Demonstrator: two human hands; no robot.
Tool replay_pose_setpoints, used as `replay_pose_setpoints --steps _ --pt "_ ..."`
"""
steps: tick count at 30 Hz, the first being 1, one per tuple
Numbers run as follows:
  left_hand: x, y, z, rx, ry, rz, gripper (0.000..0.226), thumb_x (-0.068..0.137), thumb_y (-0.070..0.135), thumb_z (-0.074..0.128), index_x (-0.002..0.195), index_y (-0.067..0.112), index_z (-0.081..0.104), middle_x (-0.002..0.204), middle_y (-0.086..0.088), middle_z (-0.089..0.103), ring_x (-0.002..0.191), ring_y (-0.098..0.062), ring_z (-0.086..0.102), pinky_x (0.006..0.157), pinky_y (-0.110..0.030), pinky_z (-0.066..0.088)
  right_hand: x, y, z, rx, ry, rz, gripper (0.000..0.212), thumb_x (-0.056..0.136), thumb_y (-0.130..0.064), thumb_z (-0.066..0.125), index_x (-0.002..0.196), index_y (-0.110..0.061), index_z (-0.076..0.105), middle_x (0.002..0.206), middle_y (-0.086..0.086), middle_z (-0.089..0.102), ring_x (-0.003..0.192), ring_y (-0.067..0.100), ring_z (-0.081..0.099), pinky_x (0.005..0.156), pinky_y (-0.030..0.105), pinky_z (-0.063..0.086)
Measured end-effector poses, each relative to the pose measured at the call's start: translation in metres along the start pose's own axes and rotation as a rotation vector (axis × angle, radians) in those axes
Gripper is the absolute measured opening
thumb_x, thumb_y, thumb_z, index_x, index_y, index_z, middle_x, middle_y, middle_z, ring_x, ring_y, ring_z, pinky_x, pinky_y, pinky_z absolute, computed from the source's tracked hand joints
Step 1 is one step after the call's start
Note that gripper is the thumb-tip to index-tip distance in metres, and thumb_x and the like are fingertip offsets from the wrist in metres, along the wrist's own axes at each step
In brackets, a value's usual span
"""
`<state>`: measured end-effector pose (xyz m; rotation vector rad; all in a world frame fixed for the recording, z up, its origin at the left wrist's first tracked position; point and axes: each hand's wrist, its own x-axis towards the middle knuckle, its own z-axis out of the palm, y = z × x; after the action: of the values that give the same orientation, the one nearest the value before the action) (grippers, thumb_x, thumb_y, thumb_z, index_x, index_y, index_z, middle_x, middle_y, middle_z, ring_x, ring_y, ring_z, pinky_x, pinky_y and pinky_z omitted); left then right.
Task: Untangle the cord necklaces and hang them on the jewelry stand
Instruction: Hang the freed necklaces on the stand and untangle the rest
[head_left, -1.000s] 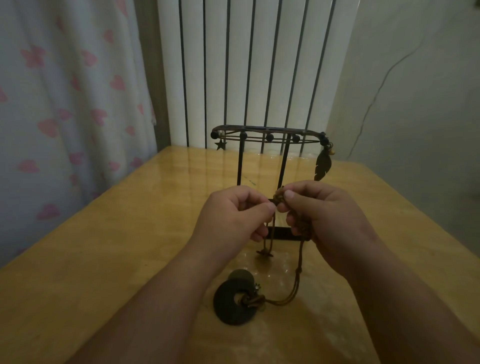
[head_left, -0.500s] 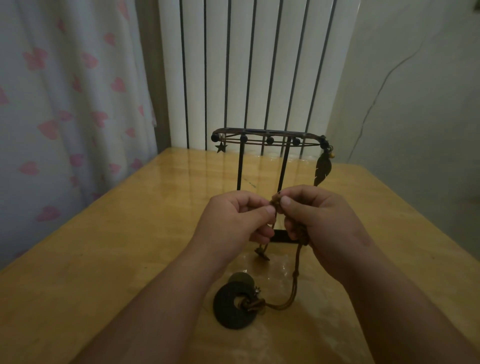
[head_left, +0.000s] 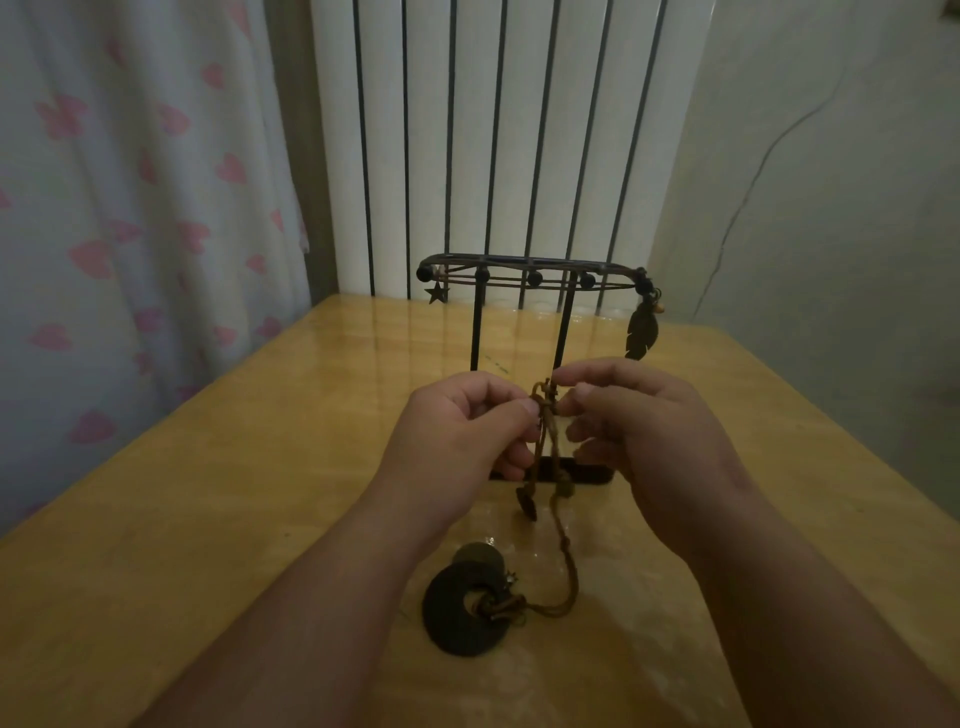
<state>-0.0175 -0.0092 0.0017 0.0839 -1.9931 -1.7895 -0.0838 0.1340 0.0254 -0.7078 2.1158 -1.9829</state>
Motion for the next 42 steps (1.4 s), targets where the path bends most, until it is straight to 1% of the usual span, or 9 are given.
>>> replay_pose_setpoints --steps 4,8,11,17,21,23,31,35,42 --pt "0.0001 -0.0003 -0.0007 0.014 -0.005 -0.009 0.011 0.092 0.014 0.061 0.085 0.014 0.07 0.073 0.0 0.07 0.064 -0.013 0.064 0.061 -0.026 0.052 -0.0005 -0.0023 -0.0016 -0.015 0.038 -0.085 0.027 0.089 -0.005 0.055 0.09 -0.024 0.074 0.087 -0.002 0.068 0.081 0.017 0.059 0.069 0.032 0.048" --pt "-0.0002 -0.0003 -0.0013 0.044 -0.016 -0.006 0.012 0.092 0.016 0.061 0.084 0.013 0.07 0.071 0.001 0.069 0.063 -0.013 0.064 0.059 -0.025 0.052 -0.0033 -0.002 -0.001 -0.13 -0.064 -0.229 0.024 0.088 -0.016 0.062 0.099 -0.036 0.071 0.085 -0.009 0.065 0.071 0.006 0.058 0.061 0.018 0.049" --pt "0.0 -0.0006 -0.0018 0.04 -0.01 -0.002 0.014 0.093 0.016 0.06 0.083 0.012 0.07 0.07 0.0 0.068 0.062 -0.014 0.063 0.057 -0.025 0.05 -0.0013 0.0025 0.0007 -0.299 -0.082 -0.263 0.018 0.085 -0.023 0.066 0.094 -0.039 0.07 0.088 -0.015 0.067 0.079 0.008 0.061 0.068 0.018 0.055" --pt "0.0011 0.0012 -0.0032 -0.13 -0.012 -0.029 0.021 0.093 0.009 0.055 0.077 0.012 0.069 0.069 -0.003 0.066 0.06 -0.016 0.061 0.054 -0.026 0.049 0.001 0.0039 0.0009 -0.295 -0.037 -0.211 0.011 0.087 -0.018 0.064 0.082 -0.026 0.068 0.084 0.002 0.067 0.082 0.018 0.061 0.075 0.034 0.054" --pt "0.0016 0.0019 -0.0037 -0.156 -0.022 -0.016 0.022 0.093 0.008 0.055 0.076 0.013 0.068 0.069 -0.005 0.065 0.06 -0.017 0.059 0.054 -0.027 0.048 0.0005 0.0022 0.0004 -0.223 -0.084 -0.203 0.009 0.085 -0.02 0.061 0.084 -0.026 0.068 0.084 0.0 0.066 0.073 0.01 0.057 0.061 0.021 0.046" --pt "0.0017 0.0017 -0.0037 -0.145 -0.021 -0.012 0.021 0.093 0.008 0.055 0.077 0.013 0.068 0.069 -0.004 0.065 0.06 -0.016 0.059 0.054 -0.027 0.048 0.0002 0.0022 -0.0009 -0.197 -0.095 -0.215 0.014 0.075 -0.024 0.06 0.087 -0.028 0.068 0.083 -0.005 0.065 0.07 0.005 0.056 0.056 0.013 0.044" --pt "0.0022 -0.0009 -0.0054 -0.116 -0.027 -0.014 0.02 0.094 0.009 0.054 0.08 0.011 0.068 0.069 -0.005 0.064 0.06 -0.017 0.059 0.054 -0.028 0.047 -0.0015 0.0013 0.0028 -0.322 -0.061 -0.256 0.021 0.078 -0.026 0.072 0.095 -0.039 0.069 0.085 -0.014 0.062 0.069 0.014 0.054 0.06 0.023 0.048" --pt "0.0025 -0.0004 -0.0051 -0.144 -0.018 -0.033 0.025 0.094 0.009 0.053 0.074 0.014 0.068 0.066 -0.005 0.063 0.058 -0.016 0.057 0.052 -0.026 0.045 -0.0021 -0.0005 0.0046 -0.402 -0.029 -0.25 0.006 0.083 -0.028 0.067 0.085 -0.034 0.068 0.083 -0.009 0.065 0.075 0.014 0.058 0.067 0.031 0.053" --pt "0.0022 0.0007 -0.0042 -0.179 -0.052 -0.07 0.022 0.094 0.006 0.05 0.078 0.01 0.065 0.066 -0.004 0.062 0.058 -0.016 0.057 0.052 -0.027 0.046 -0.003 -0.0046 0.0054 -0.109 -0.095 -0.061 0.01 0.088 -0.007 0.056 0.088 -0.014 0.063 0.077 0.001 0.069 0.057 0.006 0.05 0.057 0.025 0.04"
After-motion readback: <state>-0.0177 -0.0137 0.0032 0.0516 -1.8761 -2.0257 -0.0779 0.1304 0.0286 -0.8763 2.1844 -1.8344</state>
